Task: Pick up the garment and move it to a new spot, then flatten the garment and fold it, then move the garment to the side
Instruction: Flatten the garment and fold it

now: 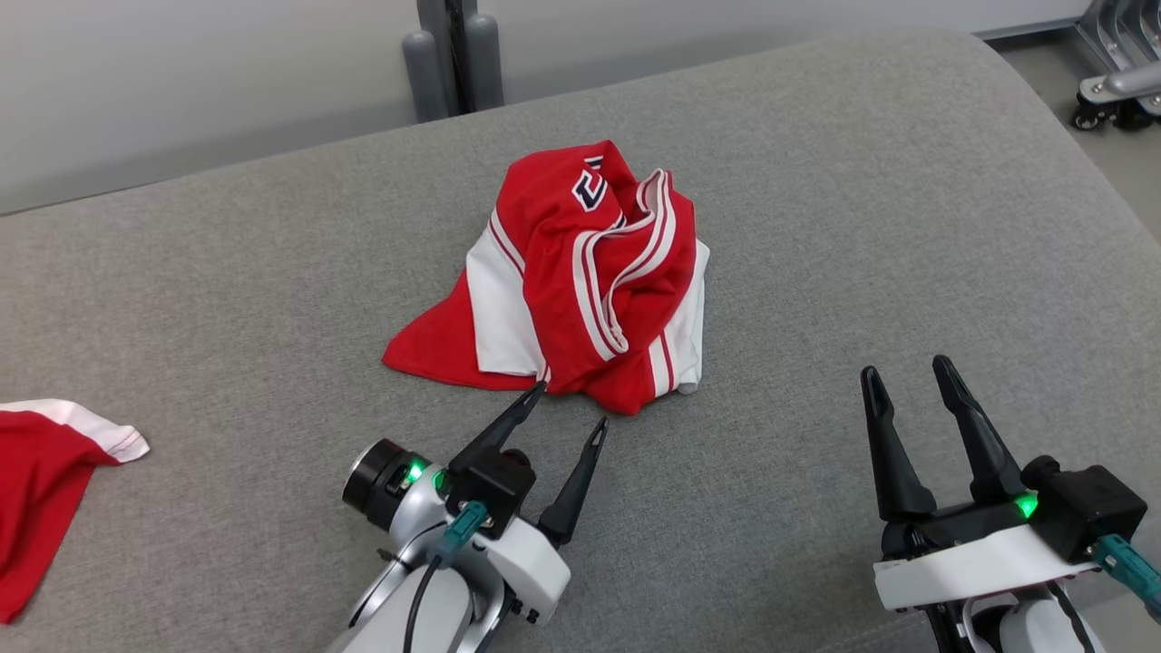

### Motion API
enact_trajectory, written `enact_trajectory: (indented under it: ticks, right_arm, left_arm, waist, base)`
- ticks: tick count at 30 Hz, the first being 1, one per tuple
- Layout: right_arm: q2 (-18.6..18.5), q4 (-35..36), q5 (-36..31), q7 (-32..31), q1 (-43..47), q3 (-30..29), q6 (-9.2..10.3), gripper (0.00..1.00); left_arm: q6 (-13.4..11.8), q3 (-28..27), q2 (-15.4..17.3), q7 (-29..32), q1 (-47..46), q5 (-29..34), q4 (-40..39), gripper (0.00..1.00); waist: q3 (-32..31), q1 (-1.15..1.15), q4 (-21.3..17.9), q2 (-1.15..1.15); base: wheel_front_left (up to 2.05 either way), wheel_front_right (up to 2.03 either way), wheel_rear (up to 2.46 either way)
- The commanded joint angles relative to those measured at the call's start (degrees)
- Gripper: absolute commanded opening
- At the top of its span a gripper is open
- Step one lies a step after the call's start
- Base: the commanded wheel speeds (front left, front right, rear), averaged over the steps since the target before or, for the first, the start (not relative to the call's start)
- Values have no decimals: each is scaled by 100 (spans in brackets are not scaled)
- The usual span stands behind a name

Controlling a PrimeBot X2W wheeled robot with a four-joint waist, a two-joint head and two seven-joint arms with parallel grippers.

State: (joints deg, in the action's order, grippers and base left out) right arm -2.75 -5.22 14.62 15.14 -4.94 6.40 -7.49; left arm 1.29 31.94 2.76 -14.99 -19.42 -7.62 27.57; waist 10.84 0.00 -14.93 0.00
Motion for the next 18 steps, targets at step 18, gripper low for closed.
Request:
enact_trajectory:
  ticks: [18]
  right_arm:
    - [-29,15,227,10,-327,68,-1,100]
  left_arm:
    - [-1131,1181,24,-20,-1635,9,1339,100]
  waist:
    - [570,0,-218,0]
  base:
    - [0,0,0]
